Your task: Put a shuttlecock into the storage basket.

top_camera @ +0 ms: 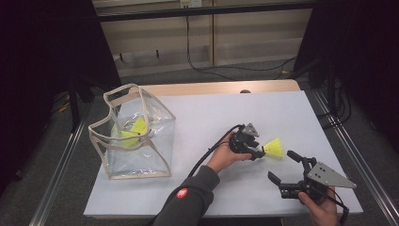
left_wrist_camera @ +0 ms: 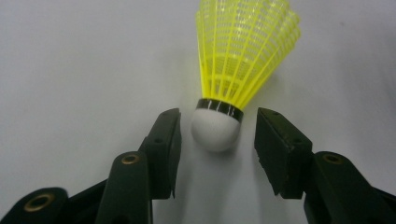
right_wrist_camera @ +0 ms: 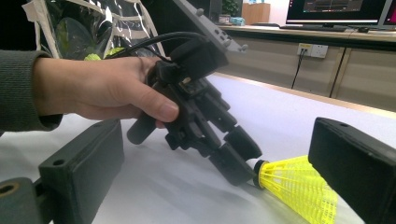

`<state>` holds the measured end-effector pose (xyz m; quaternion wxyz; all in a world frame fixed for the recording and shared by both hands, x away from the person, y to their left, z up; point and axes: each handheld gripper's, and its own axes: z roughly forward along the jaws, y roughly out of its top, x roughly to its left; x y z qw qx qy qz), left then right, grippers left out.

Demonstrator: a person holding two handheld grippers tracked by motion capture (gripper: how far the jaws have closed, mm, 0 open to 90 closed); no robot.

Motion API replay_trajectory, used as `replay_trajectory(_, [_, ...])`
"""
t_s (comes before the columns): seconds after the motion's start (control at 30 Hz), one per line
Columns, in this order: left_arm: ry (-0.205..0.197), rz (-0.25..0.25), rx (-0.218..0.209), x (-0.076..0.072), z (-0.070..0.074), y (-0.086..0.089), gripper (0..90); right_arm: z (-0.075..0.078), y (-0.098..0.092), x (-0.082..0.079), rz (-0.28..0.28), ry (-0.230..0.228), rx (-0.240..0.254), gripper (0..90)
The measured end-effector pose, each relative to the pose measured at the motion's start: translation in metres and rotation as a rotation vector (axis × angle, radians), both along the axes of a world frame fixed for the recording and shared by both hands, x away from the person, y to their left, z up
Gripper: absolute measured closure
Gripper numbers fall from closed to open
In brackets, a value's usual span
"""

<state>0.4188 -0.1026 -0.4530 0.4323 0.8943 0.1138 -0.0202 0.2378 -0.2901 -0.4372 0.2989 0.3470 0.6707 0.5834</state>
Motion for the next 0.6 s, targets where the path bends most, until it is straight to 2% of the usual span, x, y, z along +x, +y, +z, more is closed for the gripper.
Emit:
replay_trajectory(0.17, [-0.007,-0.017,0.050,-0.003,-0.004,-0.010,53.6,0.000,-0.001,0.000,-0.003,0.005,0.004,3.2])
replay_trajectory(0.23, [-0.017,-0.011,0.052,-0.004,-0.004,-0.010,62.2,0.000,-0.001,0.000,-0.002,0.003,0.000,3.3])
replay_trajectory(0.27, [0.003,-0.007,0.048,-0.004,-0.004,-0.009,64.1,0.000,-0.001,-0.001,-0.003,0.003,0.005,3.3])
replay_trajectory(0.3, [0.007,-0.017,0.061,-0.005,-0.002,-0.009,64.5,0.000,-0.001,-0.001,-0.003,0.002,0.006,3.3])
replay_trajectory(0.37, [-0.001,-0.001,0.074,-0.007,0.000,-0.006,64.7,0.000,-0.001,-0.001,-0.004,0.003,0.001,3.3])
replay_trajectory(0.43, [0.036,0.021,0.037,-0.007,0.004,0.000,64.7,0.000,-0.001,0.000,-0.005,0.001,0.001,3.3])
replay_trajectory(0.6, [0.075,0.076,0.039,-0.006,0.013,0.013,64.8,0.000,0.000,0.000,0.000,0.000,-0.005,3.3])
